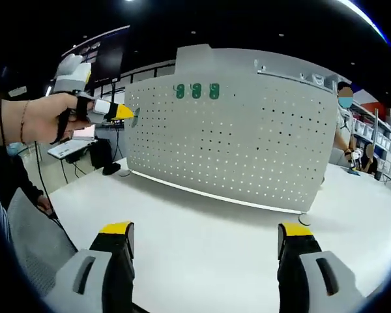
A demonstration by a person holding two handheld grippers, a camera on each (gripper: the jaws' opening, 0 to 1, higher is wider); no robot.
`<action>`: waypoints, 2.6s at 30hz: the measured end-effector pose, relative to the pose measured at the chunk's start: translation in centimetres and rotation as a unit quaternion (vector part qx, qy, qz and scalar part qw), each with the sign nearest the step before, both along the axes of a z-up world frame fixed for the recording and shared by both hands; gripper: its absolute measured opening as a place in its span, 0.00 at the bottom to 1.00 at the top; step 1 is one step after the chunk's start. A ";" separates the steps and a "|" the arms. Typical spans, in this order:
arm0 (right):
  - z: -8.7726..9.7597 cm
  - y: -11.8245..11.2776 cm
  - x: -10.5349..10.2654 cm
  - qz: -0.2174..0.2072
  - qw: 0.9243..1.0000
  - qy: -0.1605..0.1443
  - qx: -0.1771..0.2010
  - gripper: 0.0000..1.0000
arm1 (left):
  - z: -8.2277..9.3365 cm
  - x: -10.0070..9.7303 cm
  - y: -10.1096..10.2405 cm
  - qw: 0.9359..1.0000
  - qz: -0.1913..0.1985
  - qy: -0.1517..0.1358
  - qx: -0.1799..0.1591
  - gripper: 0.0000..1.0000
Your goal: Insert the hook assembly into the mounting plate slot until the hook locks in place.
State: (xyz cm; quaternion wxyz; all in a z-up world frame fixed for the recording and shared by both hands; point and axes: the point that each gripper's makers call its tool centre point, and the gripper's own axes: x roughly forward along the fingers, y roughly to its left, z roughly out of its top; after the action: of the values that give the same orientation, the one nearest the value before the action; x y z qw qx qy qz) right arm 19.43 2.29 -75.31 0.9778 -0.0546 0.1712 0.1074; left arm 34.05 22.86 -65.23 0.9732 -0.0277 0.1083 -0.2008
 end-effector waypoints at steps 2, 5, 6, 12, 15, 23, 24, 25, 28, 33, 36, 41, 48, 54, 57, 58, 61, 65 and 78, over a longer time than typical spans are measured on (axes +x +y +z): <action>0.0 0.1 -0.1 0.002 1.000 -0.002 -0.006 0.89 | 0.3 0.4 0.0 1.000 0.010 -0.010 0.000 0.01; -0.1 0.2 -0.1 0.005 1.000 0.000 -0.013 0.89 | 0.6 1.0 0.2 1.000 0.021 -0.018 0.002 0.01; -0.1 0.2 -0.1 0.005 1.000 0.000 -0.013 0.89 | 0.7 1.1 0.2 1.000 0.022 -0.019 0.003 0.01; -0.1 0.0 -0.1 0.001 1.000 0.000 -0.013 0.88 | 1.6 2.4 1.0 0.998 0.042 -0.041 0.007 0.01; -0.1 -0.1 0.0 -0.001 1.000 -0.001 -0.013 0.87 | 2.6 2.9 1.1 0.997 0.051 -0.059 0.003 0.01; -0.3 -0.2 0.0 -0.003 1.000 0.004 -0.010 0.85 | 4.0 3.8 0.8 0.995 0.056 -0.084 0.010 0.01; -0.3 -0.2 0.0 -0.004 1.000 0.004 -0.009 0.85 | 4.1 3.9 0.8 0.995 0.057 -0.086 0.010 0.01; -0.3 -0.2 0.0 -0.003 1.000 0.004 -0.009 0.85 | 4.2 4.1 0.9 0.994 0.058 -0.089 0.010 0.01; -0.3 -0.1 0.0 -0.001 1.000 0.005 -0.009 0.85 | 4.8 4.7 1.0 0.993 0.066 -0.100 0.009 0.01; -0.5 -0.1 0.0 -0.001 1.000 0.008 -0.008 0.85 | 5.6 5.7 1.1 0.991 0.071 -0.113 0.013 0.01; -0.6 -0.1 0.0 -0.001 1.000 0.011 -0.009 0.85 | 5.9 6.2 1.0 0.990 0.074 -0.120 0.016 0.01; -0.7 0.0 0.0 0.000 1.000 0.013 -0.008 0.85 | 6.2 7.1 1.0 0.988 0.082 -0.132 0.024 0.01; -0.9 -0.1 0.1 -0.002 1.000 0.017 -0.006 0.84 | 6.4 8.2 1.3 0.985 0.094 -0.141 0.024 0.01; -1.1 0.1 0.1 0.004 1.000 0.022 -0.009 0.84 | 6.8 9.1 1.4 0.982 0.101 -0.157 0.028 0.01; -1.2 0.0 0.1 0.002 1.000 0.024 -0.008 0.84 | 7.1 9.4 1.3 0.981 0.103 -0.163 0.027 0.01; -1.2 0.0 0.1 0.001 1.000 0.024 -0.008 0.83 | 7.1 9.6 1.3 0.981 0.103 -0.165 0.027 0.01; -1.2 -0.1 0.1 -0.001 1.000 0.026 -0.008 0.83 | 7.3 9.9 1.1 0.980 0.102 -0.170 0.027 0.01; -1.3 -0.1 0.2 -0.002 1.000 0.028 -0.008 0.83 | 7.8 10.4 1.2 0.977 0.109 -0.183 0.029 0.01; -1.4 -0.6 0.3 -0.012 0.999 0.029 -0.003 0.83 | 8.4 11.8 1.0 0.972 0.114 -0.202 0.036 0.01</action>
State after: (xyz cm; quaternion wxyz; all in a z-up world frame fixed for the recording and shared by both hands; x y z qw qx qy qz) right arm 19.73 1.72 -76.72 0.9735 -0.0522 0.2007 0.0963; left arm 45.87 23.90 -56.80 0.9918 0.0365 -0.0873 -0.0859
